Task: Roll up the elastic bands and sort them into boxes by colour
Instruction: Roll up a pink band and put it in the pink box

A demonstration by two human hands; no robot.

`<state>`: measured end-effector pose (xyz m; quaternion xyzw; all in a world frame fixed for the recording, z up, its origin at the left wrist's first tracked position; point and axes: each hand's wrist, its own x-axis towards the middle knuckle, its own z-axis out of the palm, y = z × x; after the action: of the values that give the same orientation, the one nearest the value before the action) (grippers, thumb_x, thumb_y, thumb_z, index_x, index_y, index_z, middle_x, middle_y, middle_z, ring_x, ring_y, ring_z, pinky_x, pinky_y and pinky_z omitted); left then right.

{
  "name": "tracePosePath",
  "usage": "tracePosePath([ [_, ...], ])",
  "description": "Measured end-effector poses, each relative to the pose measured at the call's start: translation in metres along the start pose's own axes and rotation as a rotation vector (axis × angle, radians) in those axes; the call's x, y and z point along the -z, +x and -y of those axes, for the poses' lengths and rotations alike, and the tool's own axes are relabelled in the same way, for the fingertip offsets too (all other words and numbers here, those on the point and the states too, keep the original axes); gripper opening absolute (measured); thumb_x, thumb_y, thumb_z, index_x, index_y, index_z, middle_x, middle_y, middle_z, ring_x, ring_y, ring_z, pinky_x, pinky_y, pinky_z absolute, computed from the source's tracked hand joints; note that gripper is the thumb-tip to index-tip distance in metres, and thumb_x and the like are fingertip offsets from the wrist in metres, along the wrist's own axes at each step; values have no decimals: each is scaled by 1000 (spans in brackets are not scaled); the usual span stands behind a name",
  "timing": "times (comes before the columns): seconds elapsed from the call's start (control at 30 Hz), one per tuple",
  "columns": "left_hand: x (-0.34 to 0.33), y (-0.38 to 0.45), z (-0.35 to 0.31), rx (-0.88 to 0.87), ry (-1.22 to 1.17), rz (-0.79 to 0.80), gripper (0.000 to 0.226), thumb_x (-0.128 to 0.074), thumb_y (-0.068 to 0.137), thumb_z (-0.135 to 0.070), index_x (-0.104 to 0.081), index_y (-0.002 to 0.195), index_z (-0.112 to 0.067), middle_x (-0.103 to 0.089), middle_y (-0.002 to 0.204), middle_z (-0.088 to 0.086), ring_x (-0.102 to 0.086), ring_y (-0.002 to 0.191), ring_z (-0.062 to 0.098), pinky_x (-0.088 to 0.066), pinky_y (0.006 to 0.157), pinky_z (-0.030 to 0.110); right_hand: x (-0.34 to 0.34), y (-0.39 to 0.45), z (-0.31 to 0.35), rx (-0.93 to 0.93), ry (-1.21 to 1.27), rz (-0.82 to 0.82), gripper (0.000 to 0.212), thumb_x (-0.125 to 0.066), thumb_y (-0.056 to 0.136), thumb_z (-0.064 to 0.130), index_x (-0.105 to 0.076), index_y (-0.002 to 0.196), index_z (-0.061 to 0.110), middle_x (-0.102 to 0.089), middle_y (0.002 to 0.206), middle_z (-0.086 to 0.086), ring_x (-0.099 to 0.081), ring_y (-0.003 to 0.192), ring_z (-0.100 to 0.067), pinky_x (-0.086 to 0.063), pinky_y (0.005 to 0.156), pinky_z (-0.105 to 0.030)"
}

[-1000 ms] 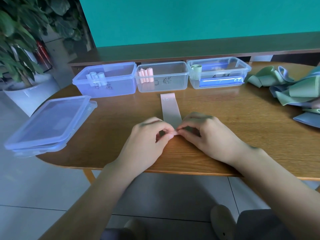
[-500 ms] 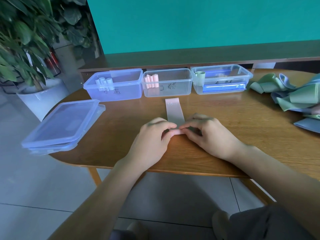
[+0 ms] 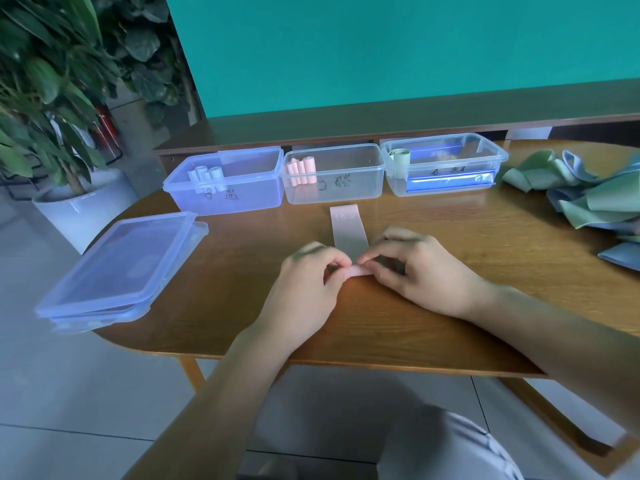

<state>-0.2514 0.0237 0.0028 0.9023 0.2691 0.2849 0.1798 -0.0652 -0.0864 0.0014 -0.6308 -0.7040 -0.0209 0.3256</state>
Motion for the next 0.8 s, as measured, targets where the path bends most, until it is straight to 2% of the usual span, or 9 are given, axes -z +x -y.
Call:
tracePosePath([
  [0.2, -2, 1, 2, -6, 65, -1, 21, -60, 98, -40, -72, 111, -28, -62, 110, -12, -57, 97, 6, -47, 85, 21, 2, 6, -8, -1, 35, 42, 19, -68, 94, 34, -76, 110, 26, -63, 104, 14, -64, 91, -8, -50, 77, -17],
  [0.3, 0, 6, 3, -34, 23, -12, 20, -65, 94, -43, -73, 107, -29, -60, 107, -17, -56, 87, 2, -46, 79, 14, 1, 8, -12, -7, 29, 68, 22, -65, 96, 36, -75, 115, 30, -60, 106, 16, -63, 94, -7, -51, 80, -21],
  [0.37, 3, 10, 4, -62, -23, 6, 13, -68, 93, -39, -73, 101, -31, -61, 100, -20, -55, 85, -1, -42, 75, 9, 2, 10, -14, -14, 25, 84, 25, -61, 98, 41, -75, 116, 33, -59, 106, 16, -61, 95, -6, -52, 83, -26],
  [0.43, 5, 15, 7, -80, -38, 33, 7, -68, 93, -32, -74, 95, -32, -62, 95, -20, -56, 87, -1, -43, 75, 11, 2, 12, -16, -19, 25, 103, 29, -56, 98, 46, -74, 117, 35, -56, 106, 16, -60, 96, -6, -53, 85, -30],
  [0.53, 5, 23, 14, -106, -58, 63, 12, -65, 94, -23, -75, 95, -30, -65, 94, -19, -59, 90, 0, -44, 77, 12, 0, 15, -20, -25, 14, 80, 33, -54, 97, 49, -73, 119, 34, -52, 106, 19, -58, 94, -3, -50, 84, -25],
  [0.63, 5, 30, 18, -114, -88, 91, 14, -65, 94, -21, -76, 96, -28, -66, 92, -18, -60, 91, 2, -43, 76, 11, 1, 16, -22, -3, 37, 13, 22, -63, 96, 38, -74, 112, 27, -52, 102, 27, -58, 93, 2, -47, 83, -18],
  [0.7, 5, 34, 20, -105, -113, 107, 14, -65, 94, -22, -77, 96, -28, -67, 91, -18, -60, 92, 1, -45, 76, 11, 2, 17, -23, 23, 37, 19, 17, -66, 96, 35, -74, 107, 26, -57, 102, 23, -59, 96, 0, -48, 86, -19],
  [0.8, 6, 38, 22, -108, -156, 97, 12, -68, 93, -25, -78, 99, -29, -67, 94, -19, -61, 94, 0, -50, 77, 13, 2, 20, -27, 5, 49, 37, 22, -67, 94, 41, -75, 108, 25, -62, 102, 17, -61, 97, -5, -49, 86, -21],
])
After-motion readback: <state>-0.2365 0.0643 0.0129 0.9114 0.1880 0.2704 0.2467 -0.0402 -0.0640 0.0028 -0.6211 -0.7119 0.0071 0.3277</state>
